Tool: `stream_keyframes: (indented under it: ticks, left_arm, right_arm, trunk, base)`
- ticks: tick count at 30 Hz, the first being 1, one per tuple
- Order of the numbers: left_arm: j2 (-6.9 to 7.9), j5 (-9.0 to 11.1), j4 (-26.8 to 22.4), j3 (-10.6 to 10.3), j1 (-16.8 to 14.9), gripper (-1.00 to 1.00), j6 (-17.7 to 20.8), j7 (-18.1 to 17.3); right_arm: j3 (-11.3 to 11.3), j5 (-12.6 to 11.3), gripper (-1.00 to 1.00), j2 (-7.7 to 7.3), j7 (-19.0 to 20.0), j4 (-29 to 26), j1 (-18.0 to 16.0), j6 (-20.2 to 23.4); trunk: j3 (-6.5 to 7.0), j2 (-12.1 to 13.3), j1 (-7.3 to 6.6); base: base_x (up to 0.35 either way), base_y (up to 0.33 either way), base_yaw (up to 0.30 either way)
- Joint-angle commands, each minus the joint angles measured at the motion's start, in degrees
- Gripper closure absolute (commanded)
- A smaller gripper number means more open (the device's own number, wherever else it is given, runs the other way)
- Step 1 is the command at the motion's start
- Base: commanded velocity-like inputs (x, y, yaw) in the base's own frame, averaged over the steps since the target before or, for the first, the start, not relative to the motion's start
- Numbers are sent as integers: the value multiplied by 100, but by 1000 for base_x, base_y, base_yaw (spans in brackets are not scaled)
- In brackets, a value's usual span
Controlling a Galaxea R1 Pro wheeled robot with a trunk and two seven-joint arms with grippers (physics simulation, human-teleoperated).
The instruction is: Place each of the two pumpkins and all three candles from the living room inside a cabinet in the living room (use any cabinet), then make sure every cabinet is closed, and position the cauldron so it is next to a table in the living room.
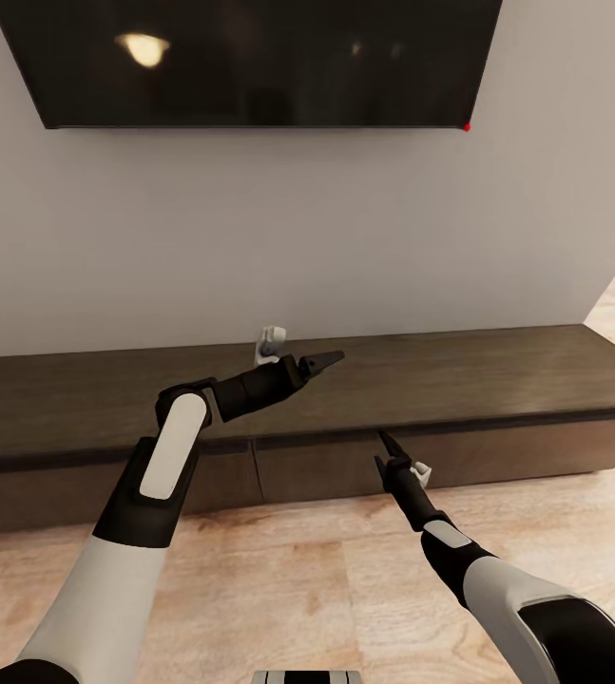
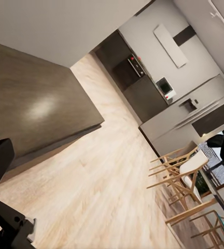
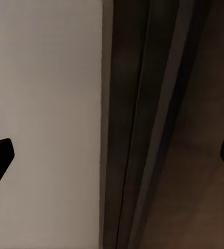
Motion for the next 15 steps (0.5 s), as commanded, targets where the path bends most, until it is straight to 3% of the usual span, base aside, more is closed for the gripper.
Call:
stream_keyframes:
  ticks: [1, 11, 15]
  left_arm:
    - [-2, -26, 1, 7, -3, -100, 21, -34]
    - [-2, -25, 0, 7, -3, -100, 19, -37]
    - [-2, -29, 2, 7, -3, -100, 20, -30]
  right_arm:
    - [32, -61, -100, 0, 19, 6, -4, 43]
    - [32, -55, -100, -6, -26, 6, -4, 32]
    - [32, -53, -100, -7, -35, 6, -4, 39]
  trunk:
    - [-5, -2, -1]
    - [-5, -2, -1]
    - [-93, -7, 9]
  base:
    - [1, 0, 0]
    - [0, 0, 0]
    - [0, 0, 0]
